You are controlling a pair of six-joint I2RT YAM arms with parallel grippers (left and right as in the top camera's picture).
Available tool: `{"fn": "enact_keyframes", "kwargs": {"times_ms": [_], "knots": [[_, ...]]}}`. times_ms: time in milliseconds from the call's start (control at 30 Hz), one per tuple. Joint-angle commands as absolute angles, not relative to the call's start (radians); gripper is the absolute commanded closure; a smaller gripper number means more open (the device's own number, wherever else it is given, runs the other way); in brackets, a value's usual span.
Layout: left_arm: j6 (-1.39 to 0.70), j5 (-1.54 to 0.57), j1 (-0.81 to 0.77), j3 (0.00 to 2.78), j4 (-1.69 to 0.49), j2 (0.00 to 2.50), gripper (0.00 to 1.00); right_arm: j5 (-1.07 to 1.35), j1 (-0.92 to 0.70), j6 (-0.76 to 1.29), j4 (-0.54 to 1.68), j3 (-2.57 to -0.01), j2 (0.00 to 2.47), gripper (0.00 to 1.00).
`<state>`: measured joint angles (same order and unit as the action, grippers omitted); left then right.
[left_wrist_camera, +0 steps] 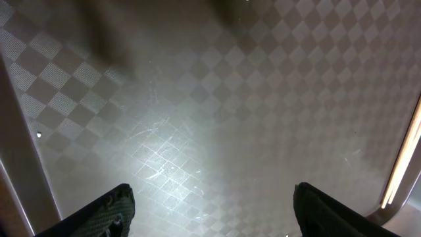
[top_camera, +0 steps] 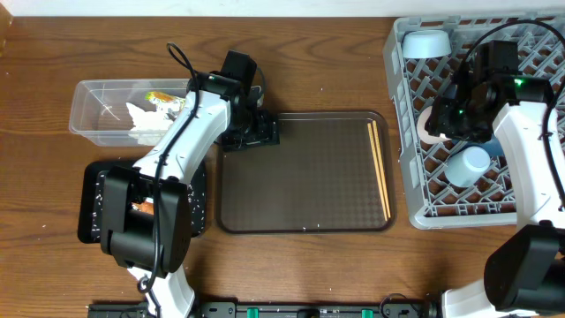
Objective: Sort waste into correct bins and load items into the dishwasher rack
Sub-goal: 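Place the white cup into the dish rack with the right gripper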
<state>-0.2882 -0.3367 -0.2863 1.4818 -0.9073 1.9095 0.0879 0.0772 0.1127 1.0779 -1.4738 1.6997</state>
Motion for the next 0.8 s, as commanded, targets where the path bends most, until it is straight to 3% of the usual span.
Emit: {"fn": "enact_keyframes", "kwargs": {"times_ms": [0,533,600,767], "knots": [[-0.29,-0.327,-0.287,1.48,-0.906,1.913,0.2,0.057,0.098,0.119,1.077,-1.47,1.741,0.84],[-0.29,-0.327,-0.287,1.48,-0.907,1.913,0.19,0.056,0.099,0.118,1.144,-1.56,1.737,0.84],[-0.29,-0.327,-0.287,1.48,-0.907,1.913,0.12,0.056,0.099,0.118,1.147,-1.56,1.737,0.84],[-0.29,-0.327,-0.287,1.48,-0.912,1.913,0.09,0.014,0.106,0.119,1.186,-1.556,1.737,0.85]]}}
